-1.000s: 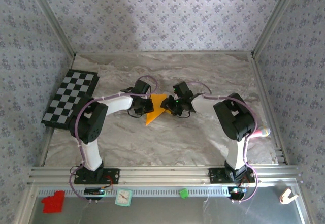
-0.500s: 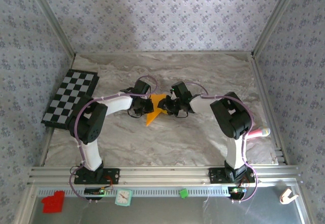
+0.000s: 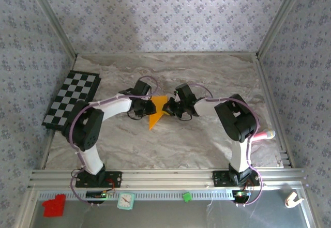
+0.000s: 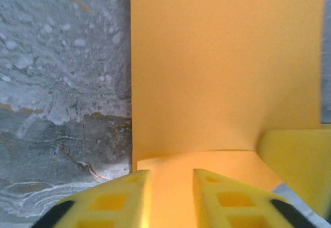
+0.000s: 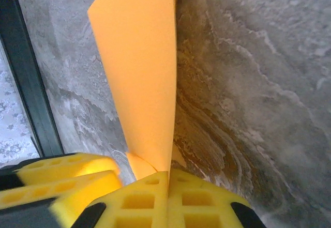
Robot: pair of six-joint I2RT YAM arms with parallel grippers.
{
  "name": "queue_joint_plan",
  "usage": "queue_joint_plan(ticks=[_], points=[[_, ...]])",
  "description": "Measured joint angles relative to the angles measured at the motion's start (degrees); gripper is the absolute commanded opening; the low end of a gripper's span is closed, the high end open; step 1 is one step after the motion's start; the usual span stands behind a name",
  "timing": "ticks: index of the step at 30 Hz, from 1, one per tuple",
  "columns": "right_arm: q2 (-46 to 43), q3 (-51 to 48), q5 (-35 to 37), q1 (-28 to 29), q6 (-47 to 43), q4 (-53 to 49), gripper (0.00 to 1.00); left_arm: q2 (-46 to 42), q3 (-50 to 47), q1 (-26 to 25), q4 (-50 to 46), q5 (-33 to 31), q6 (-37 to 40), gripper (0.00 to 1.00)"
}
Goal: Fold a paper plane with a square sheet of paper (pick it up from the middle)
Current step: Fold the wing for the fifth time at the center of the table.
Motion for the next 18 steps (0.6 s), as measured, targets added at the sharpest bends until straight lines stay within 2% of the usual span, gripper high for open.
queue_joint_plan(ticks=[6, 12, 18], points=[[-6.88, -4.42, 4.46, -0.13, 1.4, 0.17, 0.01, -8.22, -4.7, -1.46, 4.9, 0.0, 3.8, 0.54], [-13.68, -9.07, 10.32, -0.96, 6.84, -0.83, 0.0, -9.44, -9.57, -7.15, 12.66, 0.0, 10.97, 0.73], [-17.05, -11.93, 13.25, -1.97, 12.76, -2.4, 0.0, -9.44, -12.28, -11.61, 20.02, -1.29, 19.3, 0.73]])
